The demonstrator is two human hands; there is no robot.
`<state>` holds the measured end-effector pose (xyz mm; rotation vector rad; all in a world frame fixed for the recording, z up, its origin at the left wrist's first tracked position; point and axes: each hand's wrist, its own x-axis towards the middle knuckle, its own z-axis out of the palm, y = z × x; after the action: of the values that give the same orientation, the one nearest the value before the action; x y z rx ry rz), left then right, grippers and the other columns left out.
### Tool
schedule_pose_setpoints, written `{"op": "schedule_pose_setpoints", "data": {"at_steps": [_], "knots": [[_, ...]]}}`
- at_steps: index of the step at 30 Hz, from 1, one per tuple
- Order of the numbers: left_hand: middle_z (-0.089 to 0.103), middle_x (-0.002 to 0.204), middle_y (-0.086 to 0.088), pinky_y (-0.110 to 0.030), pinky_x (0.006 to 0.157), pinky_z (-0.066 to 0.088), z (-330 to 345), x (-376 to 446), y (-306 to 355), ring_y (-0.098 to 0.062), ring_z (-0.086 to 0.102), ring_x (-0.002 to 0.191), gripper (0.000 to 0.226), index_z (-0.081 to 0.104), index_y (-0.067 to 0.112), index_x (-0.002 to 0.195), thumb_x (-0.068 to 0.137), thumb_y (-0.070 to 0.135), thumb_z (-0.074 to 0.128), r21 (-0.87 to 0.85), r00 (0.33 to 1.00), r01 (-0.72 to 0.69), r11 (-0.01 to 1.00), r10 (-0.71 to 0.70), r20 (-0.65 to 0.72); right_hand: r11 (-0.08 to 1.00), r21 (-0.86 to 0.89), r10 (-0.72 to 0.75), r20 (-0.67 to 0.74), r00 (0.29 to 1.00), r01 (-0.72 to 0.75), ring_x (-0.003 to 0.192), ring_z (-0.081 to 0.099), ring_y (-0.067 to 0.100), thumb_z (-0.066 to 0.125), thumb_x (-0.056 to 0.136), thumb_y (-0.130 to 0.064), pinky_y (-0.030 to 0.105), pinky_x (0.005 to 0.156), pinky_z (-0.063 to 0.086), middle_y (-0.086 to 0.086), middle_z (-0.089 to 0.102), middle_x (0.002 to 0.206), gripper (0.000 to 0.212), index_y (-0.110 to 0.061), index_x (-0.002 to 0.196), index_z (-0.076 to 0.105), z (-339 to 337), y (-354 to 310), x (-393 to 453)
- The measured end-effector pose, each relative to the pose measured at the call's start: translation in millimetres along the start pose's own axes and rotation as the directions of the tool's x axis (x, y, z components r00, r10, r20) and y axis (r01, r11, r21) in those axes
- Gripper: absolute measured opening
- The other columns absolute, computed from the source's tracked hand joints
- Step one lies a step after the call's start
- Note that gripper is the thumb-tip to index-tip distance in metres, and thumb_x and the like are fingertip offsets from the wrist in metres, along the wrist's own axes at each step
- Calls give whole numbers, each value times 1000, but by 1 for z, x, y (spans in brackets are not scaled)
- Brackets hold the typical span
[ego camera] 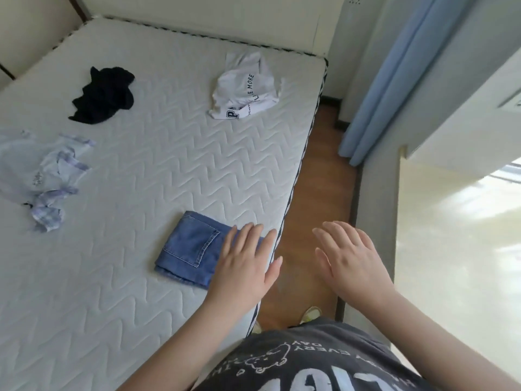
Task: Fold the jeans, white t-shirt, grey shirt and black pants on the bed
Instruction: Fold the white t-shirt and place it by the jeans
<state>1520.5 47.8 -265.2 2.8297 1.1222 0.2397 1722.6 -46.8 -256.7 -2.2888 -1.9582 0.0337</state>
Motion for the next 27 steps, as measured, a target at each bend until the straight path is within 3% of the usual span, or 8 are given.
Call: {"op": "schedule_pose_setpoints", "data": {"at_steps": [6,12,20,27], "knots": [[55,136,-8,-52,110,37,2,67,62,-31,49,130,53,51,19,140,97,44,35,-2,987,-102,995,101,125,986,30,162,37,986,-163,131,49,31,59,94,-31,46,100,44,9,55,139,40,-14,131,61,-12,68,-13],[47,145,-7,-49,116,29,12,139,104,-28,40,137,50,43,24,145,100,45,33,40,965,-187,982,176,196,964,39,254,160,954,-264,145,27,20,38,99,-46,39,111,32,-1,32,156,52,-25,148,39,-16,135,-9],[51,141,-2,-48,111,35,-1,209,96,-27,44,133,54,47,21,142,98,45,27,53,973,-163,985,152,172,925,63,372,59,926,-375,130,48,30,55,92,-36,47,97,44,8,53,140,46,-16,133,56,-16,171,52],[60,131,-2,-45,101,45,9,278,32,-30,54,124,51,58,17,133,94,42,37,66,989,-118,991,112,94,960,14,279,33,960,-279,127,51,27,57,92,-36,43,94,46,7,55,138,43,-17,131,59,-10,195,152]]}}
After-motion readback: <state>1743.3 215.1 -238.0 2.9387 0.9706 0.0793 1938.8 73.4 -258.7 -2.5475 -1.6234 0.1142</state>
